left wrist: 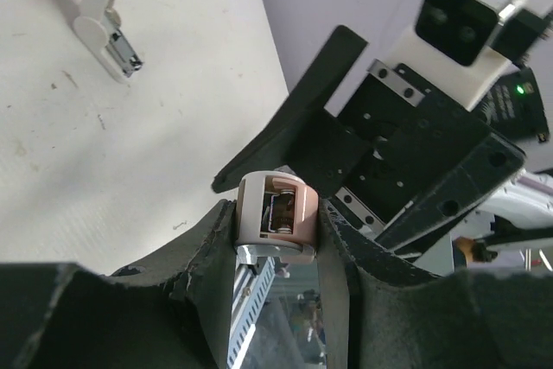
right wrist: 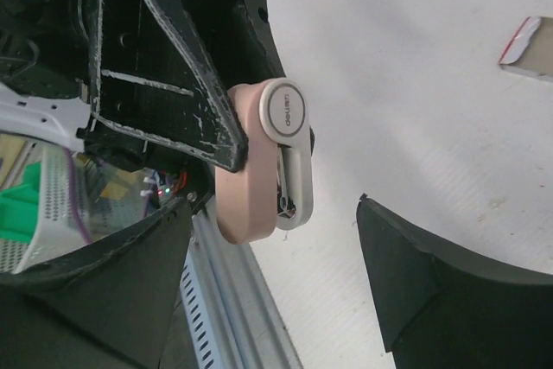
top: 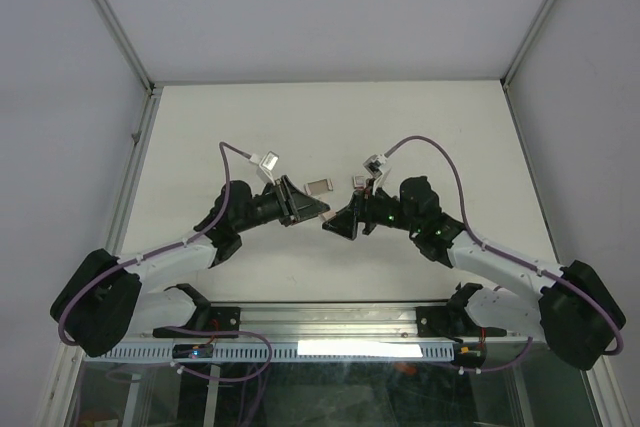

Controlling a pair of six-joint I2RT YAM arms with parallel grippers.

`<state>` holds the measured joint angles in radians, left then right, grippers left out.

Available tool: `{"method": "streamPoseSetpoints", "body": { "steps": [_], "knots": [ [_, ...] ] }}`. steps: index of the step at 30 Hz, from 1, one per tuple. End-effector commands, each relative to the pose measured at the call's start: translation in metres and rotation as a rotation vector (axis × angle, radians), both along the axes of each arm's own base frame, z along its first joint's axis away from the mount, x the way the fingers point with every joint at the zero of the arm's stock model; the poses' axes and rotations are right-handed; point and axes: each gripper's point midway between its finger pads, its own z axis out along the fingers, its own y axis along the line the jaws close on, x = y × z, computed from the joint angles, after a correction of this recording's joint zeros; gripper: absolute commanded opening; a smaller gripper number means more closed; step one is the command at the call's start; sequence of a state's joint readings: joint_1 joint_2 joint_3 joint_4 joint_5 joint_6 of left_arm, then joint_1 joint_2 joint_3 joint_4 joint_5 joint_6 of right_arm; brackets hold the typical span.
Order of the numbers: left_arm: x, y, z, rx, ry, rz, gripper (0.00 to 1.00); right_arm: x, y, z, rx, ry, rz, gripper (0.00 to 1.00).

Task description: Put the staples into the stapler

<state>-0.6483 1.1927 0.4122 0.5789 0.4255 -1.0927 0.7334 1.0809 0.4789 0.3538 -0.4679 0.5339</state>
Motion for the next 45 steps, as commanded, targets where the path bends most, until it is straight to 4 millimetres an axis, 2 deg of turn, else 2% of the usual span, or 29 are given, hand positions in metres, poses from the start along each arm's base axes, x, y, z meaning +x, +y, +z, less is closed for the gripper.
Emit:
{"method": "streamPoseSetpoints", "body": {
  "steps": [1,3,6,8,13,14,16,21,23,25,26,28,30,32,35,38,45],
  "knots": [
    [-0.014,-0.005,0.044,-0.081,-0.180,-0.087,0.10,-0.020,0.015,0.038,0.114,0.024,0.171,0.80],
    [-0.017,-0.006,0.048,-0.086,-0.192,-0.104,0.10,-0.027,0.020,0.044,0.143,0.047,0.233,0.78],
    [-0.023,-0.009,0.052,-0.090,-0.214,-0.138,0.10,-0.028,0.022,0.047,0.165,0.069,0.244,0.72],
    [-0.026,-0.010,0.054,-0.093,-0.225,-0.153,0.10,-0.027,0.023,0.049,0.169,0.068,0.243,0.63],
    [-0.028,-0.011,0.057,-0.100,-0.237,-0.153,0.06,-0.026,0.025,0.048,0.157,0.087,0.243,0.03],
    [-0.028,-0.011,0.057,-0.101,-0.238,-0.149,0.04,-0.025,0.025,0.046,0.152,0.094,0.240,0.00],
    [-0.027,-0.010,0.059,-0.103,-0.243,-0.145,0.00,-0.023,0.024,0.041,0.140,0.103,0.217,0.00],
    [-0.028,-0.009,0.061,-0.105,-0.247,-0.140,0.00,-0.018,0.021,0.037,0.125,0.106,0.178,0.00],
    [-0.026,-0.009,0.059,-0.099,-0.244,-0.134,0.06,-0.019,0.023,0.038,0.124,0.113,0.195,0.03],
    [-0.025,-0.009,0.058,-0.095,-0.241,-0.130,0.08,-0.023,0.026,0.041,0.128,0.129,0.233,0.36],
    [-0.025,-0.009,0.057,-0.094,-0.238,-0.127,0.08,-0.025,0.027,0.044,0.137,0.135,0.252,0.48],
    [-0.025,-0.009,0.058,-0.098,-0.237,-0.128,0.08,-0.028,0.030,0.048,0.158,0.149,0.282,0.62],
    [-0.024,-0.010,0.061,-0.104,-0.243,-0.128,0.08,-0.031,0.031,0.051,0.171,0.156,0.303,0.67],
    [-0.023,-0.009,0.060,-0.103,-0.241,-0.121,0.10,-0.031,0.032,0.052,0.175,0.165,0.307,0.68],
    [-0.019,-0.008,0.055,-0.094,-0.224,-0.089,0.12,-0.032,0.033,0.053,0.182,0.191,0.312,0.54],
    [-0.014,-0.005,0.047,-0.092,-0.188,-0.047,0.17,-0.033,0.033,0.050,0.188,0.234,0.307,0.48],
    [-0.012,-0.003,0.033,-0.114,-0.120,-0.019,0.28,-0.029,0.033,0.040,0.186,0.326,0.248,0.47]
  ]
}}
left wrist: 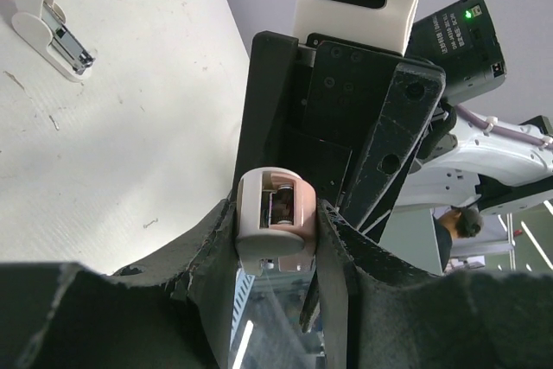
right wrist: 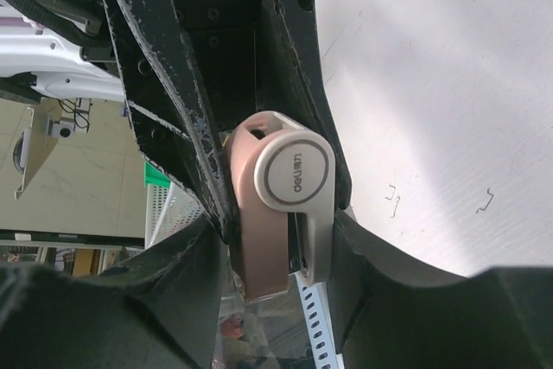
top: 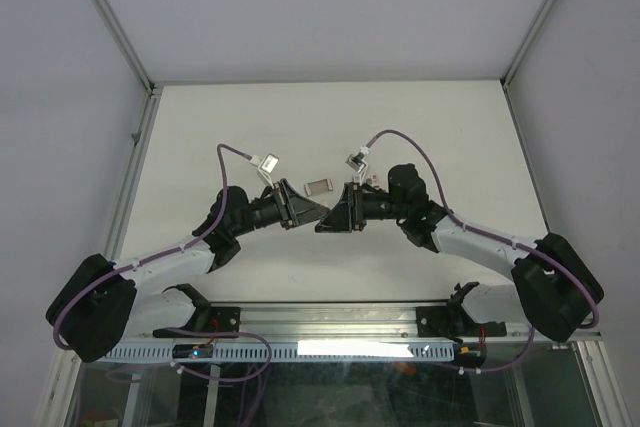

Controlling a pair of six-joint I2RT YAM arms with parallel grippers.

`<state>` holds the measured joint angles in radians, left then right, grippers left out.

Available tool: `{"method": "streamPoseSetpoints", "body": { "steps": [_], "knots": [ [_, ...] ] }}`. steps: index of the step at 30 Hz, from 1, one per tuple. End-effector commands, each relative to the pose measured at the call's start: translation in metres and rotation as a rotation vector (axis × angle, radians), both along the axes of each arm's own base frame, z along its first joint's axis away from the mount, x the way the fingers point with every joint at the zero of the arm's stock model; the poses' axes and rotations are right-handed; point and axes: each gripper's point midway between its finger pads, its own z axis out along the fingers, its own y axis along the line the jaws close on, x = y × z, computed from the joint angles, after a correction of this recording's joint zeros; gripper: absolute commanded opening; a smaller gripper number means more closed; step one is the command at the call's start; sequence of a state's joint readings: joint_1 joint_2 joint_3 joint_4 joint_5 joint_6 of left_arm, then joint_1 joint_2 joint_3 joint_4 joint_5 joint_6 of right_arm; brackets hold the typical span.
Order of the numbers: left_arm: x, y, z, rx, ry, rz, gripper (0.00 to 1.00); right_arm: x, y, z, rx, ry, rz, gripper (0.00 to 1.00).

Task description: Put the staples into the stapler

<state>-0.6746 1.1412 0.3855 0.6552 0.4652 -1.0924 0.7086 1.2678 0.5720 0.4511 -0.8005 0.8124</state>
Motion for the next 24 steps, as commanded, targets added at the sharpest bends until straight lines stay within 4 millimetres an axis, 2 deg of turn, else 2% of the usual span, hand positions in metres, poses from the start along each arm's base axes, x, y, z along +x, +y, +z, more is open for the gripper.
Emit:
{"method": "streamPoseSetpoints", "body": {
  "steps": [1,5,12,17,20,24],
  "knots": [
    [0.007,0.000,0.009,-0.052,-0.032,0.046,0.30,0.001,0.005,0.022,0.065,0.025,-0.010,0.48],
    [0.006,-0.001,0.003,-0.043,-0.018,0.037,0.41,0.006,0.004,0.017,0.051,0.058,-0.035,0.50],
    [0.006,0.000,-0.003,-0.028,-0.009,0.035,0.49,0.011,0.004,0.012,0.041,0.091,-0.052,0.54],
    [0.005,0.000,-0.004,-0.024,-0.008,0.030,0.50,0.013,0.004,0.010,0.036,0.104,-0.058,0.55],
    [0.005,0.000,-0.004,-0.025,-0.008,0.031,0.45,0.013,0.004,0.009,0.032,0.111,-0.058,0.55],
    [0.007,0.001,-0.008,-0.012,0.007,0.048,0.30,0.014,0.004,0.003,0.021,0.122,-0.064,0.54]
  ]
}}
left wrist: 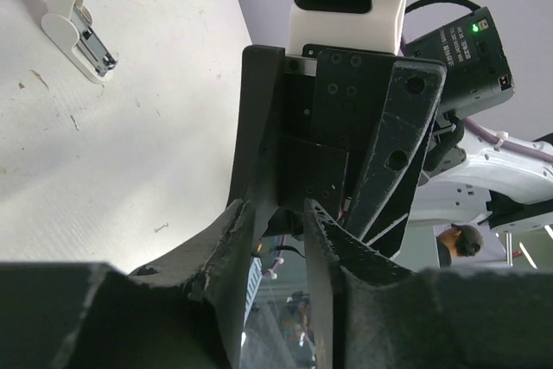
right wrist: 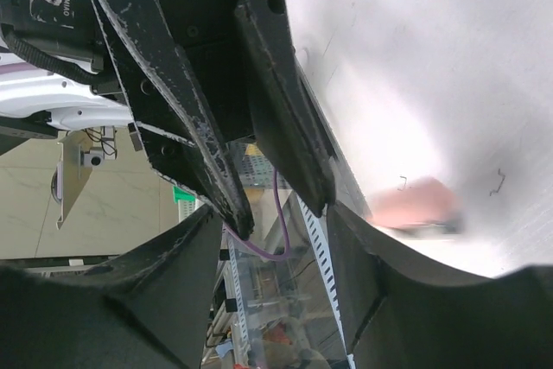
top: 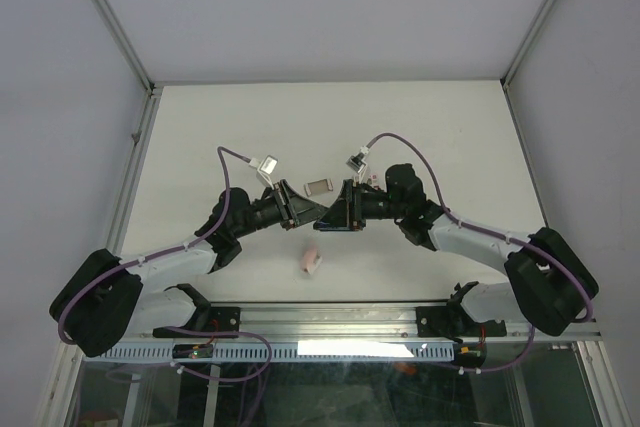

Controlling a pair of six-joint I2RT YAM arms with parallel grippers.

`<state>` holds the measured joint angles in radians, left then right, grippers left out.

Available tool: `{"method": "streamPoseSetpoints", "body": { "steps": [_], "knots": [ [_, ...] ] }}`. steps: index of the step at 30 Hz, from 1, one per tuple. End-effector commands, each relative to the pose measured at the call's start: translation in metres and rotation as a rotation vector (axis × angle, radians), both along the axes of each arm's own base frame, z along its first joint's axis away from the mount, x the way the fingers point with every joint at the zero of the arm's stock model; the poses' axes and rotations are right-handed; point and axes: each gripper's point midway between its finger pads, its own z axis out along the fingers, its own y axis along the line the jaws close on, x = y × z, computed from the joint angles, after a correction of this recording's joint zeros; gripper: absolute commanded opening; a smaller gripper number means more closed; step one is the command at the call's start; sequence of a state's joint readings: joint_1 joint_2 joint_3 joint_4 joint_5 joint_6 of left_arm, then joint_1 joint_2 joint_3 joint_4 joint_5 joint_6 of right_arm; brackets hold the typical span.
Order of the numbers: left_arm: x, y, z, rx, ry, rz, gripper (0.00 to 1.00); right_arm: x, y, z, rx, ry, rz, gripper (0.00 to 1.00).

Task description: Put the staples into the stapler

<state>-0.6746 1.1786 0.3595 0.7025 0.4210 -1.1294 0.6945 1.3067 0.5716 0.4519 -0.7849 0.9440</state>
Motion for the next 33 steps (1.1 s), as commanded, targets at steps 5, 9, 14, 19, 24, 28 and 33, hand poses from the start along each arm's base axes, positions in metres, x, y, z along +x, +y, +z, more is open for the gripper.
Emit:
{"method": "streamPoseSetpoints", "body": {
  "steps": [5,9,14,19,24,28,33],
  "knots": [
    [0.006,0.002,-0.005,0.021,-0.019,0.041,0.33,0.008,0.002,0.008,0.045,-0.047,-0.026,0.53],
    [0.013,0.008,-0.016,0.109,-0.023,0.085,0.47,0.011,-0.002,0.004,0.019,-0.103,-0.044,0.54],
    [0.018,0.030,-0.046,0.354,-0.123,0.137,0.59,0.018,-0.021,-0.012,-0.115,-0.261,-0.102,0.56],
    [-0.028,0.015,-0.066,0.462,-0.309,-0.035,0.68,-0.010,-0.048,-0.015,-0.178,-0.217,-0.100,0.57],
    [-0.088,-0.011,-0.080,0.577,-0.626,-0.192,0.75,0.036,-0.084,-0.014,-0.351,-0.471,-0.334,0.71],
    [-0.116,-0.021,-0.081,0.563,-0.765,-0.257,0.78,0.041,-0.088,-0.005,-0.311,-0.476,-0.373,0.74],
    [-0.131,-0.026,-0.101,0.660,-0.885,-0.304,0.82,0.039,-0.088,0.001,-0.267,-0.468,-0.374,0.75]
  ]
}}
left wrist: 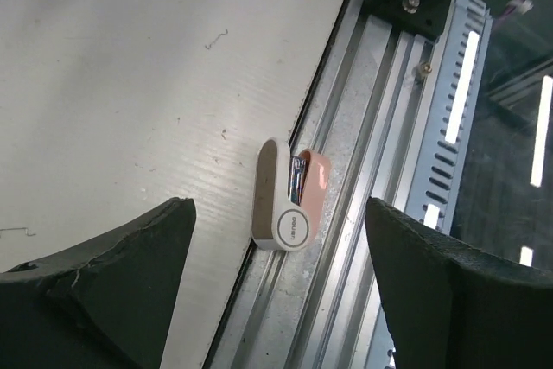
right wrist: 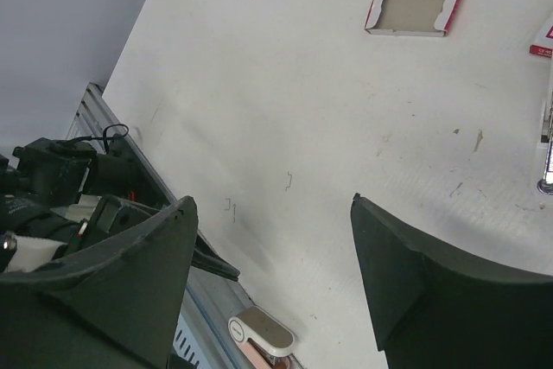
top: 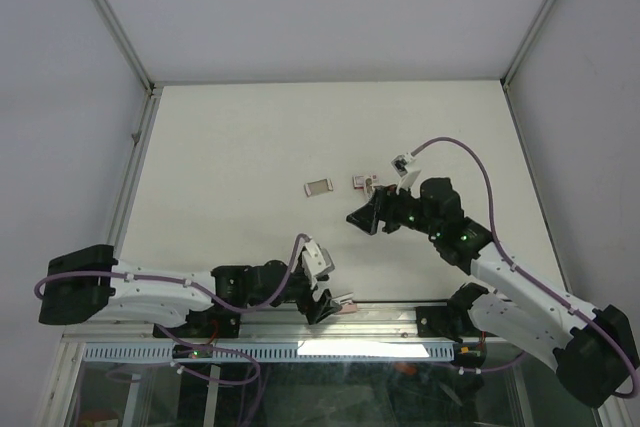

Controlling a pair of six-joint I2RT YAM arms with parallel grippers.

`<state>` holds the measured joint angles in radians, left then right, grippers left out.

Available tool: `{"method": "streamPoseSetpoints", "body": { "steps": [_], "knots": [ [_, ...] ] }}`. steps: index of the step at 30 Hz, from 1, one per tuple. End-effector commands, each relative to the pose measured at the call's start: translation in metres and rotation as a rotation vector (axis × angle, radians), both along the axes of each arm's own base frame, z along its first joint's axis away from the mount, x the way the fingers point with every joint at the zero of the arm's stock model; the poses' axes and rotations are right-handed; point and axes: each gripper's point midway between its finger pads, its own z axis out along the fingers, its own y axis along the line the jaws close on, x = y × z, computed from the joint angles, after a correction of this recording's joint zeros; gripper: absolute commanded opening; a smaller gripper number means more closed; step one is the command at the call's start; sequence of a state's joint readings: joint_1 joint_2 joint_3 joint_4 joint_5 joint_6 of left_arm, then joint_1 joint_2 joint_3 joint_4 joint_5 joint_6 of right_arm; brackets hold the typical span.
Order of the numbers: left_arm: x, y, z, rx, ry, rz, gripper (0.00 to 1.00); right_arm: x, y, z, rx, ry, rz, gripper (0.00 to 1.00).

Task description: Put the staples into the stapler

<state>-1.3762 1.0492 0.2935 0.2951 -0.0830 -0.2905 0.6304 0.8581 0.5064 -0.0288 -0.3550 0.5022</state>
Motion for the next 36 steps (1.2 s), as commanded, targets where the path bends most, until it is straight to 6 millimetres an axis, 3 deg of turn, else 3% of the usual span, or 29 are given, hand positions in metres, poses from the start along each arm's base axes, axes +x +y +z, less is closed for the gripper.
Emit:
{"method": "streamPoseSetpoints", "body": {
  "steps": [1,13,16,24,27,29,31,34,36],
  "knots": [
    [0.006,-0.012,0.002,0.029,-0.215,-0.003,0.83,0.007,-0.003,0.014,0.032,-0.061,-0.020,0.75],
    [-0.014,-0.036,-0.023,0.183,-0.381,-0.097,0.80,0.008,-0.010,0.019,0.076,-0.058,-0.033,0.75],
    [-0.015,-0.037,-0.035,0.245,-0.417,-0.105,0.73,0.009,-0.011,0.019,0.086,-0.057,-0.039,0.75],
    [-0.014,-0.034,-0.049,0.315,-0.447,-0.075,0.36,0.012,-0.016,0.017,0.092,-0.042,-0.058,0.75],
    [-0.011,-0.036,-0.039,0.271,-0.420,-0.029,0.23,0.013,-0.017,0.017,0.091,-0.033,-0.063,0.75],
    [-0.009,-0.038,-0.033,0.236,-0.378,0.005,0.08,0.013,-0.018,0.018,0.096,-0.029,-0.063,0.75],
    [-0.004,-0.042,-0.015,0.164,-0.320,0.037,0.00,0.014,-0.018,0.021,0.101,-0.034,-0.065,0.75],
    [0.011,-0.048,0.006,0.056,-0.191,0.067,0.00,0.014,-0.019,0.025,0.101,-0.035,-0.058,0.75],
    [0.033,-0.051,0.028,-0.057,-0.069,0.102,0.00,0.014,-0.018,0.024,0.107,-0.030,-0.052,0.75]
  ]
}}
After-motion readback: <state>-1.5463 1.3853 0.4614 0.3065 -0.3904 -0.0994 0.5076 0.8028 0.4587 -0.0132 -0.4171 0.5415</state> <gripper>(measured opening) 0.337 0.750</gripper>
